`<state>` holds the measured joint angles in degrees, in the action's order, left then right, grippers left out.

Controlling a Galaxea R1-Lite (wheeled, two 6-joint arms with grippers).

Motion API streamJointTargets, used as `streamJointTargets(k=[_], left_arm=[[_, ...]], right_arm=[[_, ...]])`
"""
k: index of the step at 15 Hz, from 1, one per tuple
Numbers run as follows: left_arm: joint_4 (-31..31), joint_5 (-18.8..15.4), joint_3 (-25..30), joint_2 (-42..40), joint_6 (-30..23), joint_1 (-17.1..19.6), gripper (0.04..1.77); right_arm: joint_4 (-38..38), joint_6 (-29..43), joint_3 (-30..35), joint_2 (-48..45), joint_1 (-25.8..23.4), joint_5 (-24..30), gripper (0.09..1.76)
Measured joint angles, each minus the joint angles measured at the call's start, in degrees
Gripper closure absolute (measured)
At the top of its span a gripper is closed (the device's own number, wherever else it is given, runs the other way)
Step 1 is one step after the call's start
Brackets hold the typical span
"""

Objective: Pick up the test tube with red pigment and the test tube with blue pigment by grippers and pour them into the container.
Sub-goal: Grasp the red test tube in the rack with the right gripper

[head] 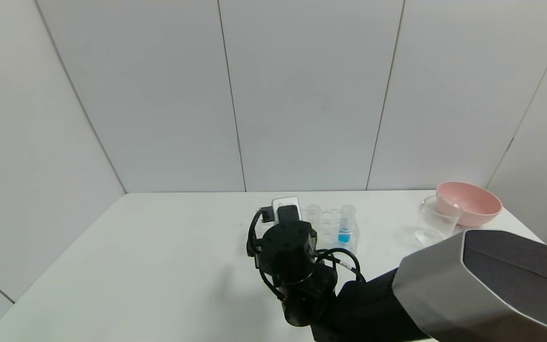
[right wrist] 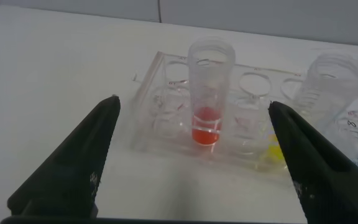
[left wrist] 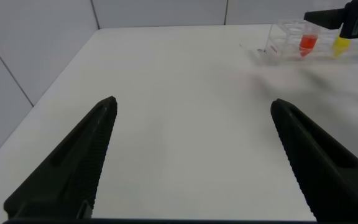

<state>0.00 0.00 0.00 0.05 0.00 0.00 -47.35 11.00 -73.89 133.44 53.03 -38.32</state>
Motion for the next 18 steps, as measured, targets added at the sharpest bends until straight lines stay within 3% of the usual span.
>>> streamJointTargets(k=[5,13,15,18], left_arm=[[0.0,0.0,0.0,0.0,0.0,0.0,0.05],[0.0,0.0,0.0,0.0,0.0,0.0,0.05],[0.0,0.0,0.0,0.0,0.0,0.0,0.05],[0.0,0.0,0.0,0.0,0.0,0.0,0.05]], right_arm=[[2.0,-0.7,-7.8,5.6,-2.7,2.2,0.14],[2.3,-2.7,-12.4,8.2,-3.4,2.9,0.16],[2.4,-3.2,-13.1,8.5,-3.4,2.8,0.53],[2.5,-3.9,-13.4,8.8,-3.7,2.5,0.92]])
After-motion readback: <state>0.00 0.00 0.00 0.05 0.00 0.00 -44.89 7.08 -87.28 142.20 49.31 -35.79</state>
